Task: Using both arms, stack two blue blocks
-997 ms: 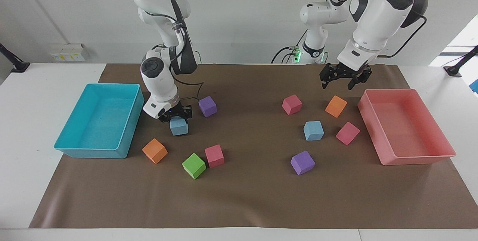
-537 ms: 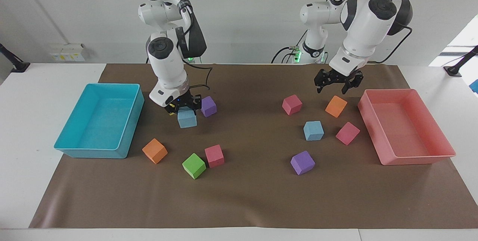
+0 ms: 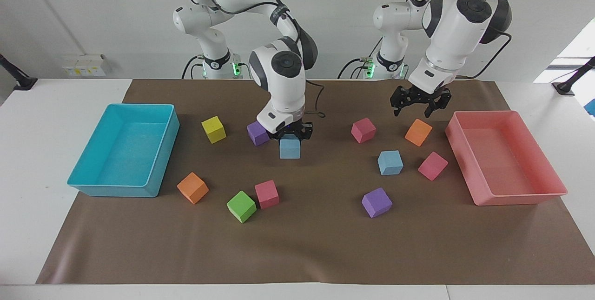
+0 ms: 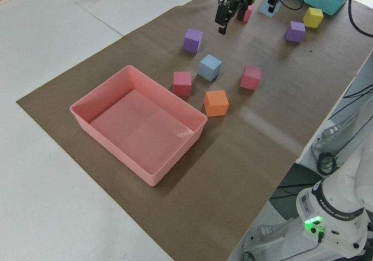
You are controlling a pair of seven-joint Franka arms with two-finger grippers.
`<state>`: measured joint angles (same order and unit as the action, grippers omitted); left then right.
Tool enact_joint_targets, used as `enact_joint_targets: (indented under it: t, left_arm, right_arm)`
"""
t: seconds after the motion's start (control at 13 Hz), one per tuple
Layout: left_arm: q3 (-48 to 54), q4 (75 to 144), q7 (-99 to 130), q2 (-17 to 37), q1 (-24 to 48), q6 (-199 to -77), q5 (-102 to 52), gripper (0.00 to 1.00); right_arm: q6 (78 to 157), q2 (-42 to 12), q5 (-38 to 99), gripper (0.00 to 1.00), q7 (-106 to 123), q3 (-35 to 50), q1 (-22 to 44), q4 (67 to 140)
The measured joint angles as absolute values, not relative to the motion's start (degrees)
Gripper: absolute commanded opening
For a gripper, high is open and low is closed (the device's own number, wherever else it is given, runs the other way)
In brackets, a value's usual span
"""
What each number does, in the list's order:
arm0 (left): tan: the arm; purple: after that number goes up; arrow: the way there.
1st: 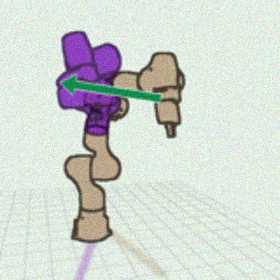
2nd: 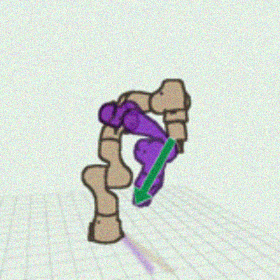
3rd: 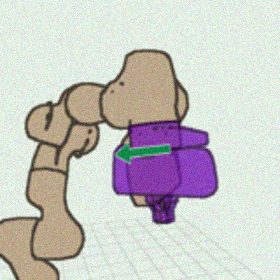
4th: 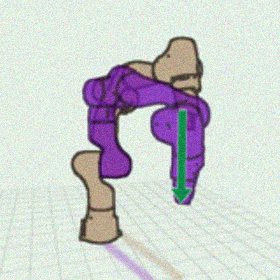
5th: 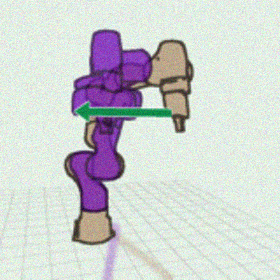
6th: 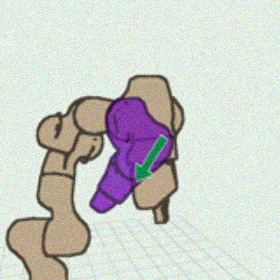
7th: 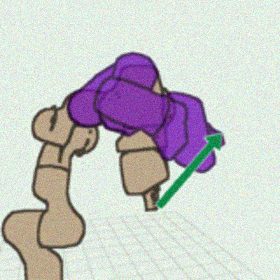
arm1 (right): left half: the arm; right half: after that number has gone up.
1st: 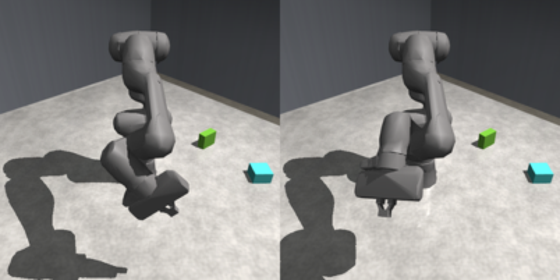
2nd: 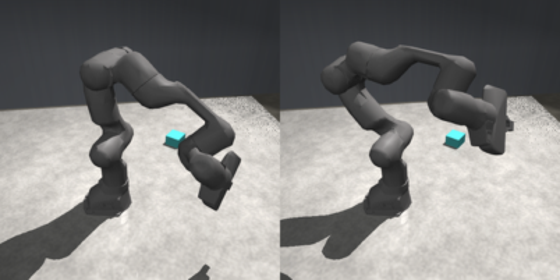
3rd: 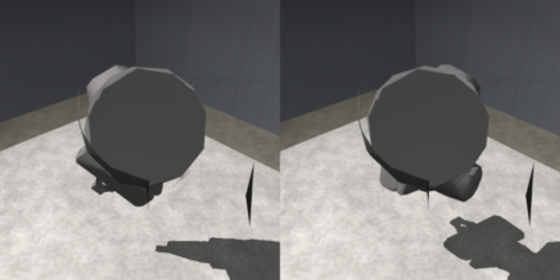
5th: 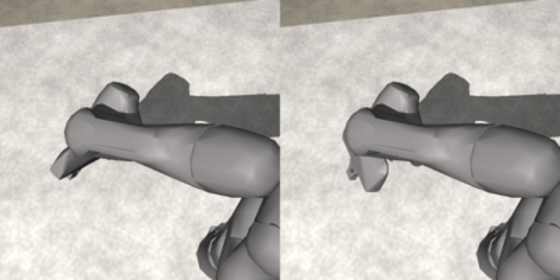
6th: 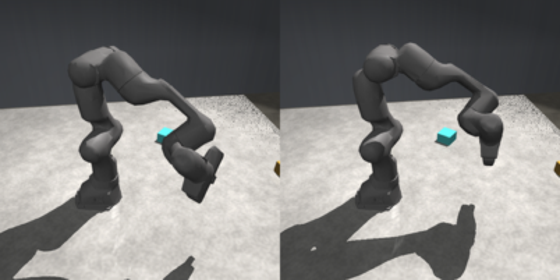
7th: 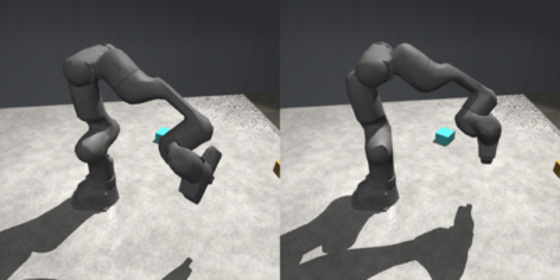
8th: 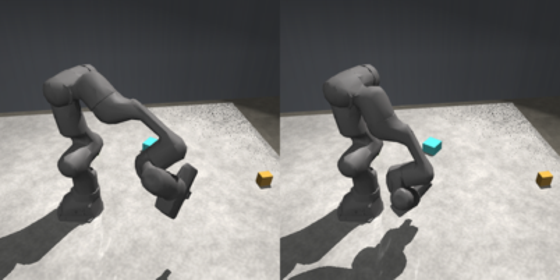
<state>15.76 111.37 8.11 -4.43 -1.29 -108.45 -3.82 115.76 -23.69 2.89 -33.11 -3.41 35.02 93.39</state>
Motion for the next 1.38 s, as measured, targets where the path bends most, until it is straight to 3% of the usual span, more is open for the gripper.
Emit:
enact_joint_targets:
  t: [0.38, 1.38]
  left_arm:
    - [15.7, 112.5, 8.2, -4.4, -1.0, -109.5, -3.8, 1.00]
    - [15.7, 114.4, 8.3, -3.7, -1.0, -113.2, -3.8, 1.00]
  right_arm:
    - [123.0, -30.0, 3.2, 0.00, -34.6, -3.1, 38.5, 91.2]
    - [123.7, -30.7, 6.1, 0.00, -36.2, -2.8, 39.5, 93.5]
